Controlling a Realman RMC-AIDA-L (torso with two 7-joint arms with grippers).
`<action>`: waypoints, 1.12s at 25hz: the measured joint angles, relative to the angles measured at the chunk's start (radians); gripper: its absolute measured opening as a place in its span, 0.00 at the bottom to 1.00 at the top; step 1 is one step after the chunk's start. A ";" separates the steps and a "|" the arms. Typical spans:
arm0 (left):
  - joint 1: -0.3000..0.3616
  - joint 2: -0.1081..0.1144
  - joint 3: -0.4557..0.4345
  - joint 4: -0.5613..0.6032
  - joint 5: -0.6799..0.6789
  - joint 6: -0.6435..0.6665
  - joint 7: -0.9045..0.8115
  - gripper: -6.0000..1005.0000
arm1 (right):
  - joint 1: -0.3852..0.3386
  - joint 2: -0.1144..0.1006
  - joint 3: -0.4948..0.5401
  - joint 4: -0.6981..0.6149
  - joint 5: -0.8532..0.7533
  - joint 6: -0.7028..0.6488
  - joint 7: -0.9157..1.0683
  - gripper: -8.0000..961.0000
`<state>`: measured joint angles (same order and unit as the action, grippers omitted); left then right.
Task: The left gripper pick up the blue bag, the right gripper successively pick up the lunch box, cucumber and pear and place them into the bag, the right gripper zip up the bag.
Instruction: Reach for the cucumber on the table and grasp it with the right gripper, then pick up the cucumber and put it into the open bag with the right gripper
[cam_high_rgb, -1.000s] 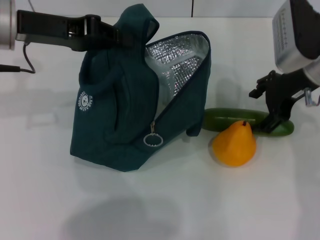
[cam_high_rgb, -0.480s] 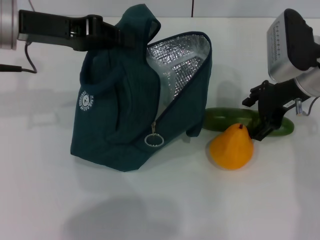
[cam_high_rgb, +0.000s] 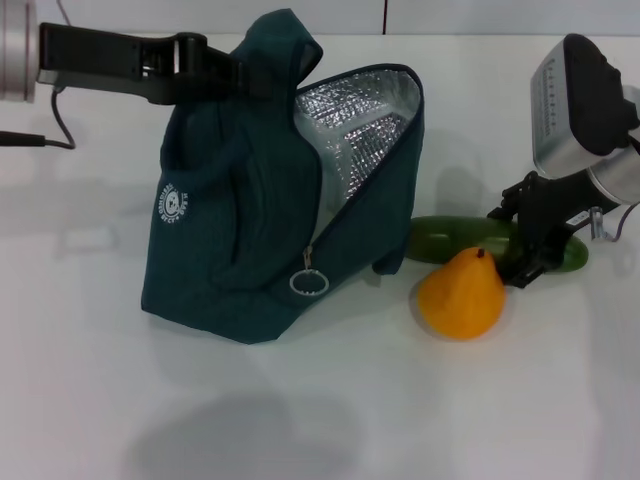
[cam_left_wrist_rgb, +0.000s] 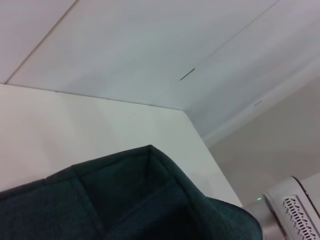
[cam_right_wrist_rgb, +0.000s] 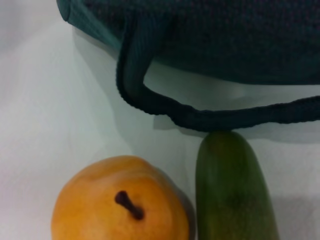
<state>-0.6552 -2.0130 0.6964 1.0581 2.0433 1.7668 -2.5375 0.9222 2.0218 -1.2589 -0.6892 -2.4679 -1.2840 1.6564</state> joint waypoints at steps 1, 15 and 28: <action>0.002 0.000 0.000 0.001 0.000 0.000 0.000 0.05 | -0.003 0.000 -0.002 -0.010 0.001 0.000 0.003 0.92; 0.006 0.005 -0.004 0.002 0.000 0.000 0.000 0.05 | -0.047 -0.017 0.014 -0.111 0.012 -0.076 0.046 0.66; 0.002 0.006 -0.008 -0.004 0.000 -0.002 0.000 0.05 | -0.160 -0.086 0.607 -0.214 0.208 -0.277 0.174 0.67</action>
<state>-0.6536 -2.0073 0.6887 1.0544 2.0432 1.7645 -2.5372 0.7625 1.9355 -0.6522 -0.9031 -2.2597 -1.5606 1.8303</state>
